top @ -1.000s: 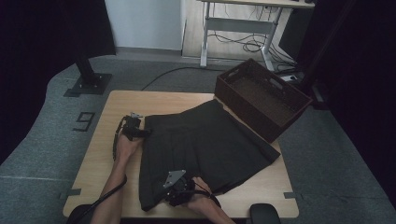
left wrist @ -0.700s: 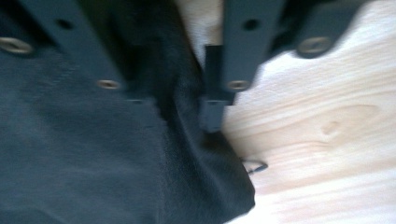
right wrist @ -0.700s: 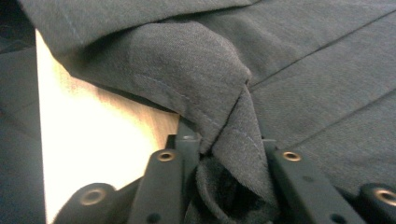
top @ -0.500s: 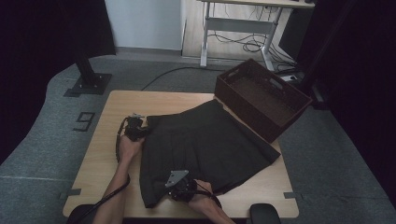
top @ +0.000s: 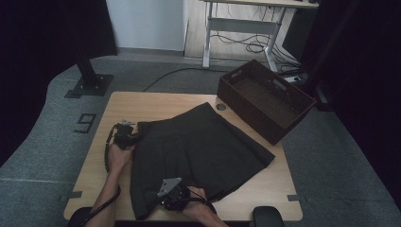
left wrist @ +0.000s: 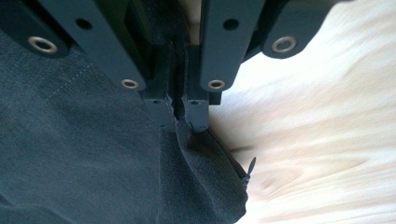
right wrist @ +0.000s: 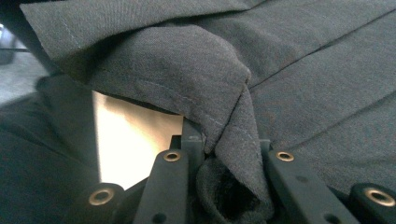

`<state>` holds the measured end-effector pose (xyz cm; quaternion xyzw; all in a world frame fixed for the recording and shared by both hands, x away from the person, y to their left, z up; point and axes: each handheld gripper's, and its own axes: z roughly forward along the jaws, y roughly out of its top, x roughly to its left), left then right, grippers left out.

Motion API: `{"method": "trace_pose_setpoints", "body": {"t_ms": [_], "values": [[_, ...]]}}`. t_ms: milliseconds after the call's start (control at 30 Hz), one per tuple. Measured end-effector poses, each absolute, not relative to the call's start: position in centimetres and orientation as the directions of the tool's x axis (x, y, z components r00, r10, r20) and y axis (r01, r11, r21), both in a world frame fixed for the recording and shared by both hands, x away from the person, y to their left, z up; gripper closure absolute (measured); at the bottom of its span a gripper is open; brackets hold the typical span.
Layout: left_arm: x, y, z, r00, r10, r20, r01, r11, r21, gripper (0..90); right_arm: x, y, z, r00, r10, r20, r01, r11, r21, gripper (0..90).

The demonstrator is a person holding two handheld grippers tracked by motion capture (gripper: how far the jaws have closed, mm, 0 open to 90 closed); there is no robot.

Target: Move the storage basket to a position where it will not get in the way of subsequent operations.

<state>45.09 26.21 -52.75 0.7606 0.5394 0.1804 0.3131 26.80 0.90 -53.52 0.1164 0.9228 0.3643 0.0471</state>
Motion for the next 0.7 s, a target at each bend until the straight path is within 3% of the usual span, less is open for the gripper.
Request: {"method": "trace_pose_setpoints", "body": {"t_ms": [200,433,700], "values": [[43.9,27.3,-51.5,0.345,0.938,-0.045,0.697,-0.224,0.681,86.1,25.8,1.6,-53.0,-0.973,0.23,-0.007,0.161,0.701,0.695,77.6],[43.9,25.7,-48.4,0.359,0.933,0.019,0.65,-0.265,0.712,86.5,25.7,0.2,-50.3,-0.967,0.254,-0.033,0.147,0.654,0.742,78.0],[45.8,22.9,-45.4,0.38,0.925,-0.013,0.62,-0.244,0.745,86.5,26.7,-3.4,-48.0,-0.943,0.33,-0.052,0.166,0.6,0.782,78.1]]}}
